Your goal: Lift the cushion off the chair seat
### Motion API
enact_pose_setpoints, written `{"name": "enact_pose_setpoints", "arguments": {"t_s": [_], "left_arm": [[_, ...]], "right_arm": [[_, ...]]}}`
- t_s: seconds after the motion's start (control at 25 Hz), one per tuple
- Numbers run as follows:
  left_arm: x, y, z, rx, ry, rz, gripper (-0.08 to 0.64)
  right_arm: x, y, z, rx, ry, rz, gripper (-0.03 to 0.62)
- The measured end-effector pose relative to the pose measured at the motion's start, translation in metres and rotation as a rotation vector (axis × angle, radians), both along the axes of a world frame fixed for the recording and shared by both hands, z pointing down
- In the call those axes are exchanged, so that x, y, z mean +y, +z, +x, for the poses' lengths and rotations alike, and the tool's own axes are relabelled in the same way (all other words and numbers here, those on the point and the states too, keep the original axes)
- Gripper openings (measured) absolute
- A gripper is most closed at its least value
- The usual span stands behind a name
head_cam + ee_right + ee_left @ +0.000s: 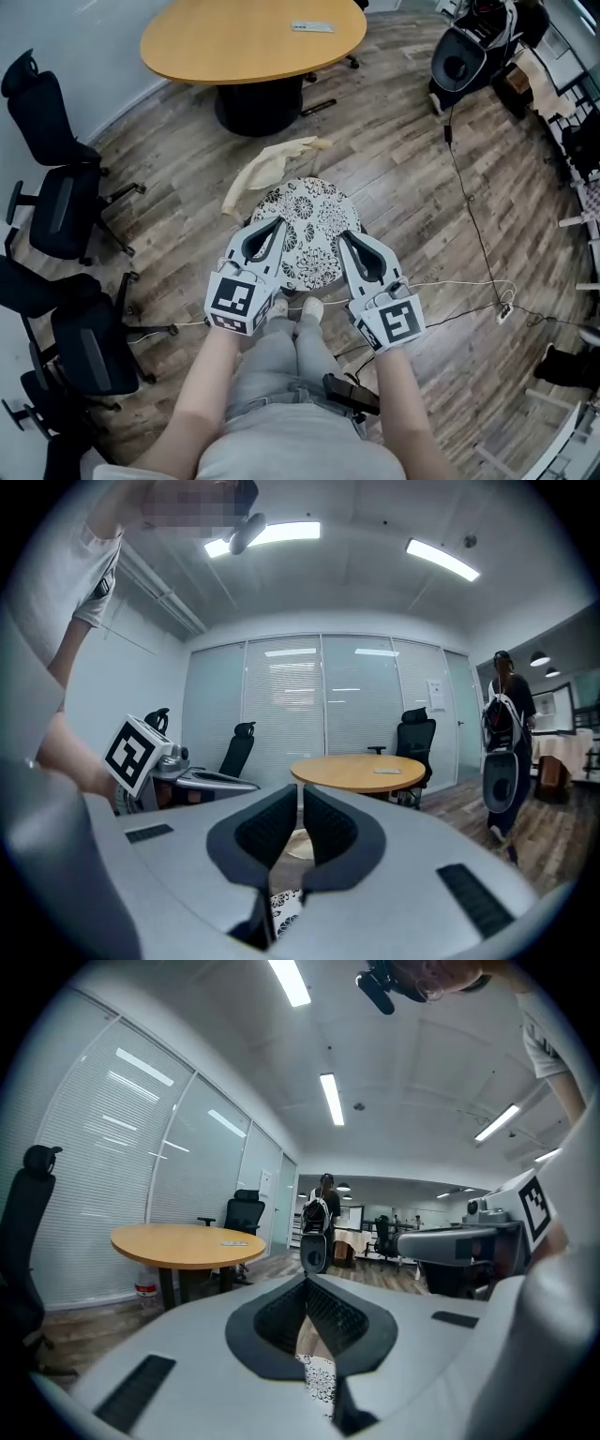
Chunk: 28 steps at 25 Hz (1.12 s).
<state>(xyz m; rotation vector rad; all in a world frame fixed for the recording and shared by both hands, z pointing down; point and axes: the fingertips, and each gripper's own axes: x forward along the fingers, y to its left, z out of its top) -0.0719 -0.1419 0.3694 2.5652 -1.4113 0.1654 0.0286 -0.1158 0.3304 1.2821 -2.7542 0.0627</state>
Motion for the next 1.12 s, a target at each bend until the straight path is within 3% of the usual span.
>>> {"name": "enact_pose_setpoints", "arguments": {"t_s": [0.4, 0.92, 1.12], "left_arm": [[-0.018, 0.054, 0.013, 0.056, -0.063, -0.073, 0.002], [-0.018, 0.181, 0.003, 0.024, -0.139, -0.260, 0.003], [-0.019, 0.217, -0.004, 0.022, -0.163, -0.308, 0.007]], "right_arm": [[-0.031, 0.060, 0.009, 0.059, -0.052, -0.057, 0.028], [-0.054, 0.170, 0.031, 0.071, -0.018, -0.177, 0.031], [-0.061, 0.207, 0.048, 0.068, 0.024, -0.228, 0.118]]}}
